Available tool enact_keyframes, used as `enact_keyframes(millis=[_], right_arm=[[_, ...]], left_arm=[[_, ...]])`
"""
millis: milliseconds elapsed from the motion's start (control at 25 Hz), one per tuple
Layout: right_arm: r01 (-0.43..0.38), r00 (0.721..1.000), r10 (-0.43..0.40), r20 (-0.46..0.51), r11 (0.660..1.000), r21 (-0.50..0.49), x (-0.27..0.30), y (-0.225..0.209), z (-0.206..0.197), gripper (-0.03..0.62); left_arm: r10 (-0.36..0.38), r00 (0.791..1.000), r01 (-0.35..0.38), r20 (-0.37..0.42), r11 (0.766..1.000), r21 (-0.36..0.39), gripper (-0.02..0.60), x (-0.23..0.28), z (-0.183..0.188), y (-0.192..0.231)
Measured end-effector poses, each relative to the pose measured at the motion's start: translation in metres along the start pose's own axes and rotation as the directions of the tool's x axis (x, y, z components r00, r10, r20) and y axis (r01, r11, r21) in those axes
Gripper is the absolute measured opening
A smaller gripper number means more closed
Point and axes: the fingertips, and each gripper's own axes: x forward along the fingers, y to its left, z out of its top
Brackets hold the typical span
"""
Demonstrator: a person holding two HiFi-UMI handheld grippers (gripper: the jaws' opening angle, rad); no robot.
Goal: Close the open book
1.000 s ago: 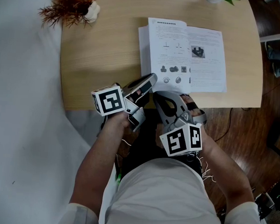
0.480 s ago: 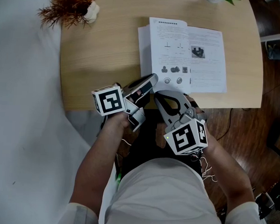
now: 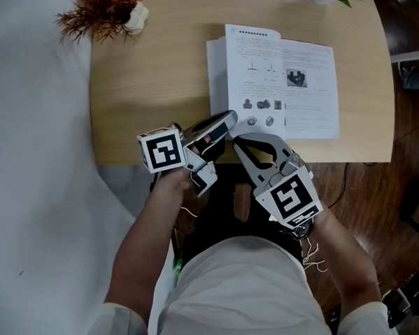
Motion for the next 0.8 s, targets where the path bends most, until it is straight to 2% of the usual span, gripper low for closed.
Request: enact_keyframes(millis=[240,400,640,800], right_arm=[[-0.042,0.999,0.041,0.013,0.997,0.070,-0.003,-0.002,0.001,0.005],[-0.046,0.999,0.042,0.029,0.987,0.153,-0.007,-0.008,0.000,0.003],[-0.064,0.995,0.045,0.085,0.969,0.238,-0.016,-0.014,0.008,0.002],[-0.046,0.995,0.022,0.102,0.969,0.241,-0.022,-0.019,0.012,0.002]], left_arm=[[-0.026,1.000,0.026,-0.011,1.000,0.016,-0.002,0.001,0.002,-0.007],[-0.030,1.000,0.030,-0.009,0.999,0.016,-0.002,0.001,0.002,-0.008],[-0.082,0.997,0.081,0.014,0.996,0.031,0.000,0.003,0.004,-0.019],[-0.102,0.995,0.101,0.022,0.993,0.060,0.000,0.004,0.006,-0.025]])
